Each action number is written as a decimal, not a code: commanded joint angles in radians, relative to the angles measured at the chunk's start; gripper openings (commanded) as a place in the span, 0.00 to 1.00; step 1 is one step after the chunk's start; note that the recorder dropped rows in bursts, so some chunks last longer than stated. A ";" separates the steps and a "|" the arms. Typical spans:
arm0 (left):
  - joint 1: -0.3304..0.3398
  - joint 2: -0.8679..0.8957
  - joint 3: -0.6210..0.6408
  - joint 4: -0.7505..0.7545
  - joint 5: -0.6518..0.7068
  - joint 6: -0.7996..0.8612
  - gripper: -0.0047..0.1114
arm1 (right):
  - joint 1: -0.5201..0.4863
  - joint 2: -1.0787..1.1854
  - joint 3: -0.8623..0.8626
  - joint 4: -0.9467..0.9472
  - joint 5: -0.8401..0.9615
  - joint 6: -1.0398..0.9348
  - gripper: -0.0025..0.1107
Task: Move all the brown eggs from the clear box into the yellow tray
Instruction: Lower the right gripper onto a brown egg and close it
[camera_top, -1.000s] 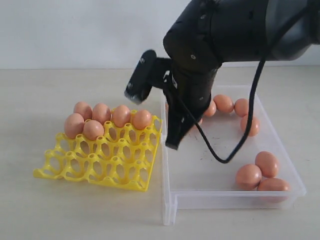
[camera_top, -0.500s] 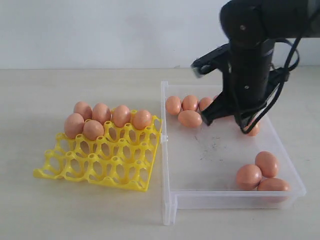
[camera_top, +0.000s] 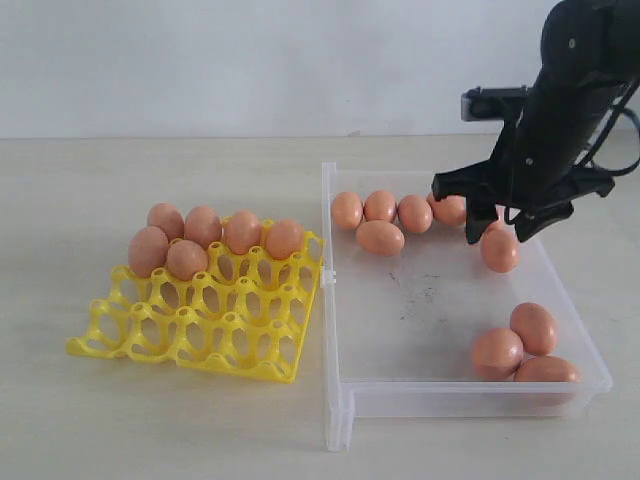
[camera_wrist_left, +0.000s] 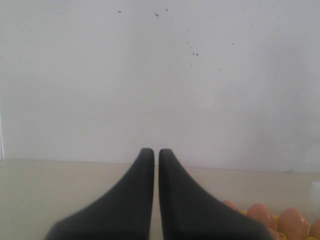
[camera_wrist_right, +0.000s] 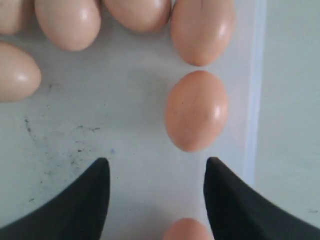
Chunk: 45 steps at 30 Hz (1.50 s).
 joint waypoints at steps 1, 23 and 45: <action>-0.004 -0.001 -0.003 -0.005 -0.006 0.003 0.07 | -0.011 0.091 0.002 0.017 -0.015 0.000 0.46; -0.004 -0.001 -0.003 -0.005 -0.006 0.003 0.07 | -0.033 0.174 -0.081 0.020 -0.123 0.190 0.46; -0.004 -0.001 -0.003 -0.005 -0.006 0.003 0.07 | -0.044 0.205 -0.079 -0.076 -0.074 0.034 0.02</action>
